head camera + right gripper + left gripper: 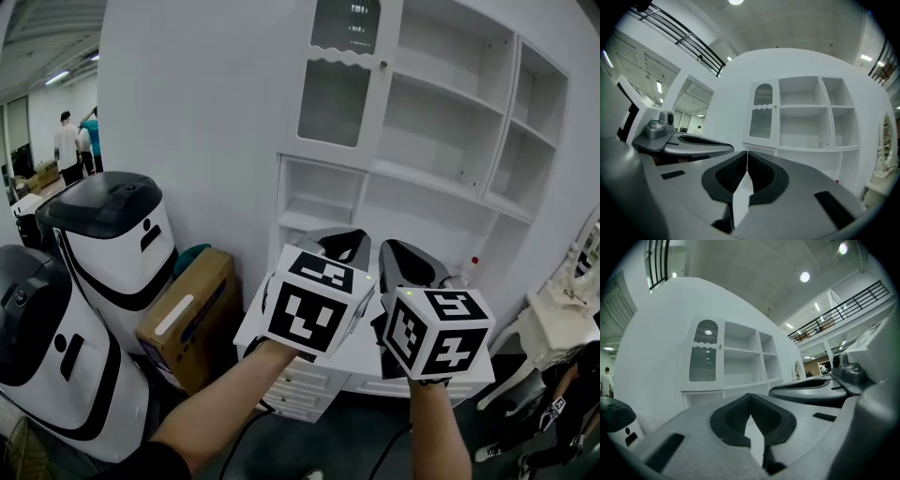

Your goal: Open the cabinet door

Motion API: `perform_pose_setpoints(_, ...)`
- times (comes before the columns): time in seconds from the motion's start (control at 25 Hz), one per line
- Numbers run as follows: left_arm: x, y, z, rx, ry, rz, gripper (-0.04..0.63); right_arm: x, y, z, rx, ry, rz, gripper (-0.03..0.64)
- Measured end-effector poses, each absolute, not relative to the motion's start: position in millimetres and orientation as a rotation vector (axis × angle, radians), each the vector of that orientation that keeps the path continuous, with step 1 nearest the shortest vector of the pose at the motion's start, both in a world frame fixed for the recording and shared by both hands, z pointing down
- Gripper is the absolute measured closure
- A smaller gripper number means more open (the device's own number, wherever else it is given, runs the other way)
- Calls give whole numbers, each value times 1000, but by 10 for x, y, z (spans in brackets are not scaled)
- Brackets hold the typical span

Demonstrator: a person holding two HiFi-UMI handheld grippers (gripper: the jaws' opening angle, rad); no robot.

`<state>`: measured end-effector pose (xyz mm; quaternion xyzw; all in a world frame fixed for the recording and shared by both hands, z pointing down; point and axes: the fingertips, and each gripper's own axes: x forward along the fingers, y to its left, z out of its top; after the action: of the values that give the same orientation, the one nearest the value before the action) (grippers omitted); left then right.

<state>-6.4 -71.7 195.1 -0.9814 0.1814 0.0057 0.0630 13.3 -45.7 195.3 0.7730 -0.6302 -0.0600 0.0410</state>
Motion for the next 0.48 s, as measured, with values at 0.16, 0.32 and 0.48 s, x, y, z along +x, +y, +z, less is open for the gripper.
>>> perform_pose_setpoints(0.16, 224, -805, 1929, -2951, 577, 16, 590, 428, -564, 1945, 2351, -1961, -180, 597)
perform_pose_setpoints(0.32, 499, -881, 1919, -2937, 613, 1, 590, 715, -643, 1938, 2333, -1998, -174, 595)
perform_pose_setpoints(0.48, 753, -939, 1903, -2918, 651, -8, 590, 968, -702, 1892, 2313, -2042, -186, 597)
